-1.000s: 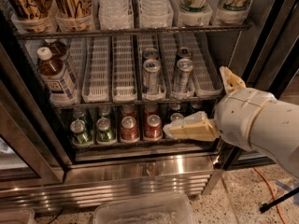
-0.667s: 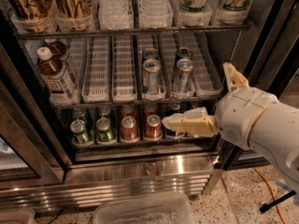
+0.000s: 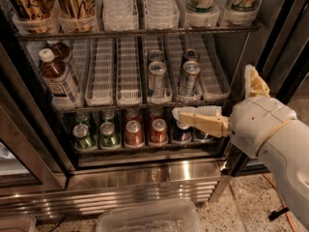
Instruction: Pick 7up can from top shelf of fridge
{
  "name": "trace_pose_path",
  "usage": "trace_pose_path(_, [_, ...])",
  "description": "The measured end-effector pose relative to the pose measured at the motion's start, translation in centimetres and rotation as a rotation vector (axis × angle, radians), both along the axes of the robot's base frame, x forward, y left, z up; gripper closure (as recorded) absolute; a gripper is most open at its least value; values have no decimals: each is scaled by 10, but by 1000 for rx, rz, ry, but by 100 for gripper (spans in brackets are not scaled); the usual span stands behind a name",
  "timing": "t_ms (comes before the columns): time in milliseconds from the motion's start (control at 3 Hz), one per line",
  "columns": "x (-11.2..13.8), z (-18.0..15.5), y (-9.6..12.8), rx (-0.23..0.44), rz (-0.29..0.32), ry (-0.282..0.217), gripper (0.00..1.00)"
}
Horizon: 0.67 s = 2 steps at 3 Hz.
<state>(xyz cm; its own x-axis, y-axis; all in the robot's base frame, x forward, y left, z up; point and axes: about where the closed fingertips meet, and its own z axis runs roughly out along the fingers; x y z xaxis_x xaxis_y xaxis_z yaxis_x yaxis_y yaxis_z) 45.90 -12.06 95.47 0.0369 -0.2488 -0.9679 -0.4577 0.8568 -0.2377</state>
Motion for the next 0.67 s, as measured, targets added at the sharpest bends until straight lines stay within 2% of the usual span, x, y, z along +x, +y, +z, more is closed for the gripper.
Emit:
trace_pose_path(333, [-3,6,2,30,-19,-64,0])
trace_pose_path(667, [-5,9,7,-7,-29,-100,0])
